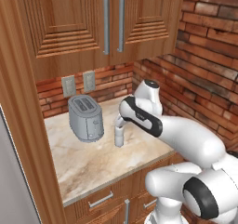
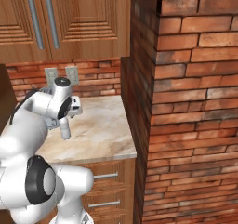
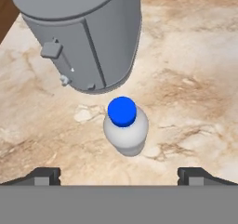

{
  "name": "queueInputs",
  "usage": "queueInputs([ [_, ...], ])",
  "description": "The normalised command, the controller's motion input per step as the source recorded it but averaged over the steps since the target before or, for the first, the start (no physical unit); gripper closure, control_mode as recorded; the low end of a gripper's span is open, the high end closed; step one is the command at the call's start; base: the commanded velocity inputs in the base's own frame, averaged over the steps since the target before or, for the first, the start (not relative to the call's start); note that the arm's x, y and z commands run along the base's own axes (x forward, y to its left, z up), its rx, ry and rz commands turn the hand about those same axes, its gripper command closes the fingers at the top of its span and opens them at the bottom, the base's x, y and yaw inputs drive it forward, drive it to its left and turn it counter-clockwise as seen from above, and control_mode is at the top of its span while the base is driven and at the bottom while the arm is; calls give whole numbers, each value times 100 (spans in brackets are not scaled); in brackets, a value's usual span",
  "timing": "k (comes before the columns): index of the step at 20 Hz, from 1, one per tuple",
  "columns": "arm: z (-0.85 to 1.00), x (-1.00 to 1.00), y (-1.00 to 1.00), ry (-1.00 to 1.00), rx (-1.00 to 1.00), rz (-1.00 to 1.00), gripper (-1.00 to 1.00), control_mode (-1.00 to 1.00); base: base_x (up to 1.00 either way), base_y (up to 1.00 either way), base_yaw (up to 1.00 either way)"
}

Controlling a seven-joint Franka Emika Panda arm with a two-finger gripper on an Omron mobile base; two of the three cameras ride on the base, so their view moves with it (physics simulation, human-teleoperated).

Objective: Place the drinks on the dining counter in a tight cluster.

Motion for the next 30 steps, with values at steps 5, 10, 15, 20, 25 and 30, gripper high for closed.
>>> queueInputs([
  [5, -2, 10, 16, 0, -3, -7, -100, -100, 0, 0, 0],
  [10, -9, 0, 6, 0, 0, -3, -100, -100, 0, 0, 0],
  [15, -22, 1, 0, 0, 0, -2, -100, -100, 0, 0, 0],
  [20, -14, 10, 0, 0, 0, -1, -100, -100, 0, 0, 0],
  [25, -1, 15, 2, 0, 0, -1, -100, -100, 0, 0, 0],
  [30, -5, 9, 2, 0, 0, -1, -100, -100, 0, 0, 0],
])
